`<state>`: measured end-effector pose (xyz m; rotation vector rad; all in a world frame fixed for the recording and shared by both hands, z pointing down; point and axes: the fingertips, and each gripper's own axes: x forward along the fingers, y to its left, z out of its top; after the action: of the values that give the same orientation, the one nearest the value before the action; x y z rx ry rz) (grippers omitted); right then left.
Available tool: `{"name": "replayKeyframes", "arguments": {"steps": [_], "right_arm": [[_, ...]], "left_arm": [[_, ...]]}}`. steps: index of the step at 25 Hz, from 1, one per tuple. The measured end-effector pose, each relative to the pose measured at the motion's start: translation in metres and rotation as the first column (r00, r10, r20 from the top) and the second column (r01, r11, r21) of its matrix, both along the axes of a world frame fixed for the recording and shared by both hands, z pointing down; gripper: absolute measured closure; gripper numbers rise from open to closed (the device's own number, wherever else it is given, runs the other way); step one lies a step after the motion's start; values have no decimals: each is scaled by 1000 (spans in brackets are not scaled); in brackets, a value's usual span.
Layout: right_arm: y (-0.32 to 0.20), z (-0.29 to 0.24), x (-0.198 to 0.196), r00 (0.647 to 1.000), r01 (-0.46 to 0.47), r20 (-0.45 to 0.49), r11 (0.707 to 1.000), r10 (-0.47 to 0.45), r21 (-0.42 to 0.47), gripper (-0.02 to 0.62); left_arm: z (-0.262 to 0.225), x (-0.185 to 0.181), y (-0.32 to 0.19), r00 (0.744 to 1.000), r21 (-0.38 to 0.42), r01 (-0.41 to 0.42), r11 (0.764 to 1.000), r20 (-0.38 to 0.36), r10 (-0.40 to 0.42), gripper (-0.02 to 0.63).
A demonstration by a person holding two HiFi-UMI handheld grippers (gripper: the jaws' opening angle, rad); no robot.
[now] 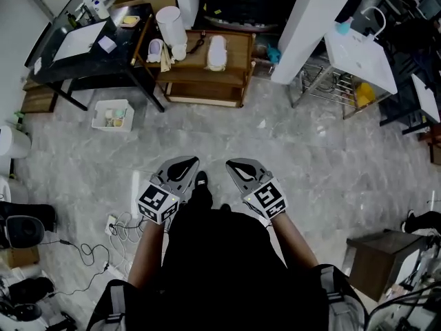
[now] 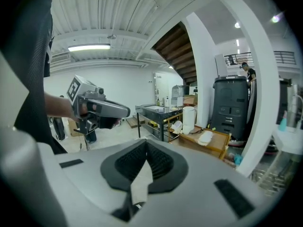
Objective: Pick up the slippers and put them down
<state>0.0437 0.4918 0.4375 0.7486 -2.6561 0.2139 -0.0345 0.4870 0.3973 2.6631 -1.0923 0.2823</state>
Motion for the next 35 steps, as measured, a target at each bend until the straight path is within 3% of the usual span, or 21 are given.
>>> {"name": "replayKeyframes", "arguments": {"steps": [11,19,24,28,35], "right_arm": [[-98,-9,-25,991,-137,1,990,137,31,588],[-149,-1,-35,965,-262,18,965,262,13,586],[-183,13,-30,965,-263,10,964,264,-24,587],[-232,22,-23,970,-240,20,970,241,-33,586],[-339,23,-18,995,-93,16,995,94,-46,586]], "left_arm": [[0,-24,-101,990,-3,-140,990,-12,140,595],[3,-43,-155,971,-11,-238,971,25,238,595],[11,-48,-185,977,-43,-213,976,13,213,595],[9,-49,-223,987,-6,-156,988,-25,156,595],[7,-25,-325,998,-29,-62,998,-24,61,595]]}}
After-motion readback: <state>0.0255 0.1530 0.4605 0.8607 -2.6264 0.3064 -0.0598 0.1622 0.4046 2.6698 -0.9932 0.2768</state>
